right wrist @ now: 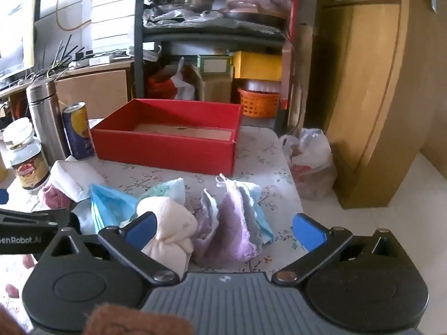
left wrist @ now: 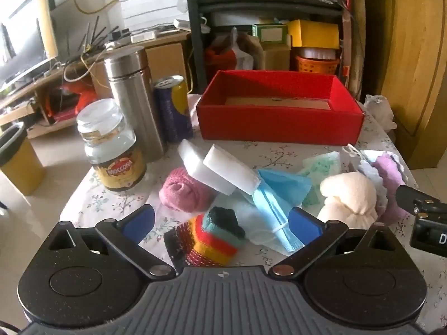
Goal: Organize soft objects
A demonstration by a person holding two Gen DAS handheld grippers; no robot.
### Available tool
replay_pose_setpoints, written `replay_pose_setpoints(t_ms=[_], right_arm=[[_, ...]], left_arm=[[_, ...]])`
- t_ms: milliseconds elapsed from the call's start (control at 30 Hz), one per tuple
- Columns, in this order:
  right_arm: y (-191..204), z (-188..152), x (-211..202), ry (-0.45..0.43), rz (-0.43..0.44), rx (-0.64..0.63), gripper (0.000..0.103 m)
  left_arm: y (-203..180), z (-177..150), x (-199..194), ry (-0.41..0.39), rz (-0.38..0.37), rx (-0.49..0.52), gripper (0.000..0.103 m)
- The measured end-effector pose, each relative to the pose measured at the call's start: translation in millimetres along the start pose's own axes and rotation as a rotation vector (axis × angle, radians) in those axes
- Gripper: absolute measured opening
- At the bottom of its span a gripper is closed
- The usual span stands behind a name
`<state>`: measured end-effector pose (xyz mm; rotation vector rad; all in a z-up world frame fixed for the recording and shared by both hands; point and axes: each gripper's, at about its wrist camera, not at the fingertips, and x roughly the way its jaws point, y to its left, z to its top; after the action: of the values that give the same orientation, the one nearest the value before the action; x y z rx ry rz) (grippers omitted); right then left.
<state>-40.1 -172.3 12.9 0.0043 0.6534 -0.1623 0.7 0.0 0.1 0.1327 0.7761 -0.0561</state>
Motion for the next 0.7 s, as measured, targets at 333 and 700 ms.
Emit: replay_pose_setpoints(t_ms=[333, 700], right_arm=[[3.6, -1.3, -1.2, -0.034, -0.005, 0.004, 0.079], [7.2, -4.7, 3.1, -0.029, -0.006, 0.011, 0.079]], left_arm=[[-2.6, 2.5, 2.8, -0.028, -0.010, -0.004, 0.097], [-3.9, -0.3, 2.4, -0.035, -0.007, -0.002, 0.097]])
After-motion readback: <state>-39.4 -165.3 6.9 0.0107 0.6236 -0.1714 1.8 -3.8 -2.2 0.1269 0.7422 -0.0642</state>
